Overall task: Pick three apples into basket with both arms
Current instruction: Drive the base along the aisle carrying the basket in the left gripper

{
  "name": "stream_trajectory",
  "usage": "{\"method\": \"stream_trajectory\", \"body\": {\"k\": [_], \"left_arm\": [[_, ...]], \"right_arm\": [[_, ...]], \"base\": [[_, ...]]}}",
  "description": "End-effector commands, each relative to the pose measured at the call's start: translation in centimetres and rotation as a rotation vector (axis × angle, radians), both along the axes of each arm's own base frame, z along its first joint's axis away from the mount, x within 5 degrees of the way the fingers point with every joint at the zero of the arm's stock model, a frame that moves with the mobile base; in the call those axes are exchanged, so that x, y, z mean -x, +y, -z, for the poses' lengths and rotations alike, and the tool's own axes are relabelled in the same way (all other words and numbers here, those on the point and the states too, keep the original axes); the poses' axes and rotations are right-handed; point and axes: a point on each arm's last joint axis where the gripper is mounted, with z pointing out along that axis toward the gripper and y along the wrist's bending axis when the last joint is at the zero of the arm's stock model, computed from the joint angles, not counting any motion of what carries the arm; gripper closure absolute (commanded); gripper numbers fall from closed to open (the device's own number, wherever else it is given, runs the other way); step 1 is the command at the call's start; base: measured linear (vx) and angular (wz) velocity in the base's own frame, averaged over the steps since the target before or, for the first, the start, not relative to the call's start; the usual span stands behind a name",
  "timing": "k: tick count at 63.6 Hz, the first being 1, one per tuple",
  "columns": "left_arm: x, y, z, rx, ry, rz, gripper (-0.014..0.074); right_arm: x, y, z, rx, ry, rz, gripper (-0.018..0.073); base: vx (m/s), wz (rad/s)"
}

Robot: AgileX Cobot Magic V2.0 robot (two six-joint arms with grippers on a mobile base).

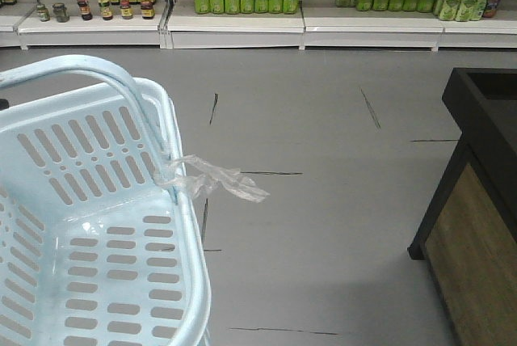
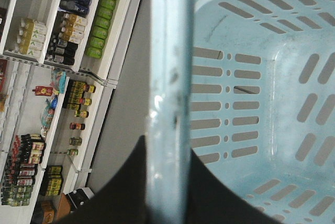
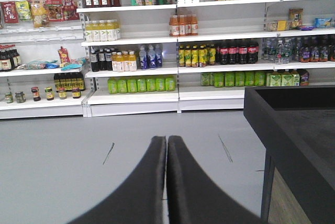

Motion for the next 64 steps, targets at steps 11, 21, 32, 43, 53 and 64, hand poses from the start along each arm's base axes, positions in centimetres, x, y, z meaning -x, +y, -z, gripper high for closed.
{"method": "stream_trajectory", "body": {"k": [11, 21, 32, 43, 53, 64], "left_arm": [[0.13, 0.18, -1.67, 0.058, -0.097, 0.017, 0.0603], [0.13, 0.18, -1.67, 0.058, -0.097, 0.017, 0.0603], [0.13, 0.18, -1.67, 0.058, -0.097, 0.017, 0.0603], [0.13, 0.18, -1.67, 0.058, -0.097, 0.017, 0.0603], [0.13, 0.18, -1.67, 0.058, -0.097, 0.017, 0.0603], [0.13, 0.18, -1.67, 0.058, -0.097, 0.017, 0.0603]], "right_arm": [[-0.06, 0.01, -0.28, 0.010, -0.063, -0.001, 0.0568], [-0.06, 0.01, -0.28, 0.010, -0.063, -0.001, 0.0568], [-0.06, 0.01, -0.28, 0.010, -0.063, -0.001, 0.0568], [-0.06, 0.01, -0.27, 0.010, -0.062, -0.001, 0.0568], [-0.06, 0.01, -0.27, 0.010, -0.062, -0.001, 0.0568], [-0.06, 0.01, -0.27, 0.010, -0.062, -0.001, 0.0568]], "base": [[0.13, 0.03], [0.15, -0.01], [0.16, -0.03], [0.16, -0.03], [0.16, -0.03], [0.17, -0.02]]}}
